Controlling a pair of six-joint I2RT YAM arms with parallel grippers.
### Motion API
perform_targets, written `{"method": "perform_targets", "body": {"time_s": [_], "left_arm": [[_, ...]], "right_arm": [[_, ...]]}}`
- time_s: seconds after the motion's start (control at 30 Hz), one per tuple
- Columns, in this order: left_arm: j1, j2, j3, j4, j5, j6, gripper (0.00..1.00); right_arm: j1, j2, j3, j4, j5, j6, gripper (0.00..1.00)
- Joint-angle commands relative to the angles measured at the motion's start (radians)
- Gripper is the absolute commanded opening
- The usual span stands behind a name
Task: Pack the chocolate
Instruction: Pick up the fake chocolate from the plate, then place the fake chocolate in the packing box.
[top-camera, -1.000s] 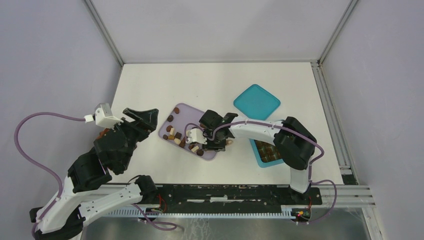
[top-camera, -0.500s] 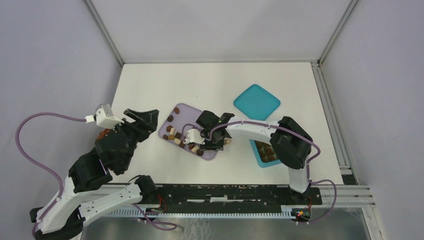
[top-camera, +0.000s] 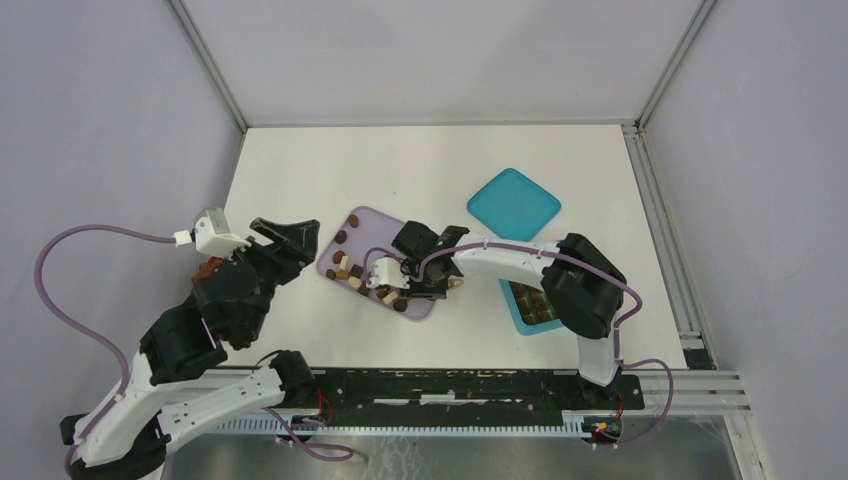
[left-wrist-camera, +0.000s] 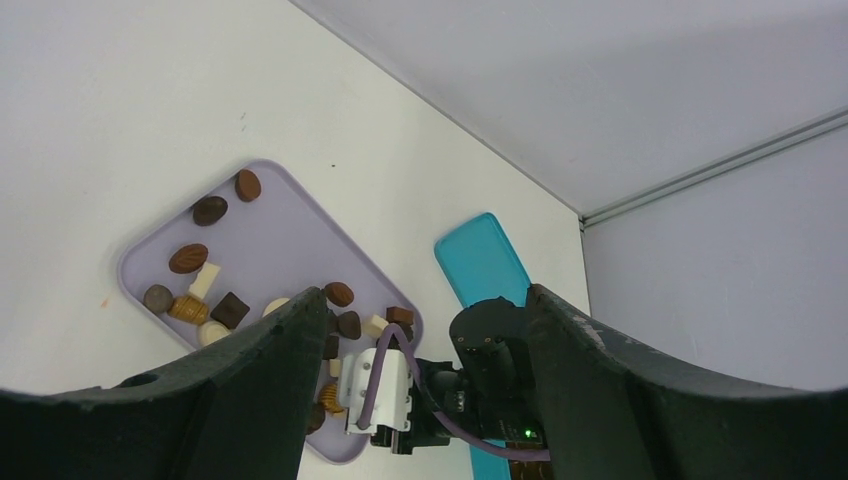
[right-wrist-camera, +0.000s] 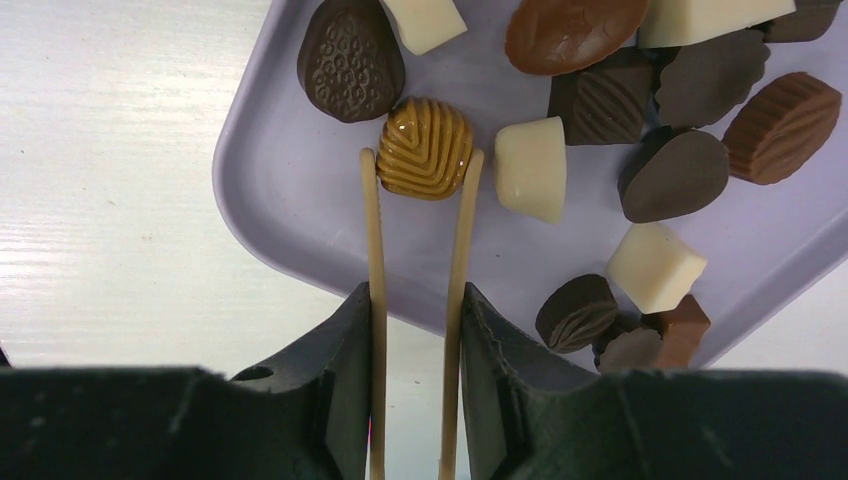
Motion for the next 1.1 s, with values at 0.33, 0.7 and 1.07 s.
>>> {"method": "perform_targets", "body": {"time_s": [0.33, 0.7, 1.07], "left_arm": [[-0.002, 0.033, -0.036, 0.091, 0.009, -0.036, 0.78], [-0.001, 0.116, -0.054, 0.19, 0.032, -0.001, 0.78], [-0.001, 0.262, -0.032, 0.278, 0.088, 0.057, 0.79]], "right_arm": [[-0.118, -0.273, -0.075, 0.011, -0.172, -0.001, 0.2], [-0.443, -0.575, -0.241, -0.041, -0.267, -0.014, 0.21], [-0.884, -0.732, -0.433, -0.149, -0.292, -0.142, 0.21]]}}
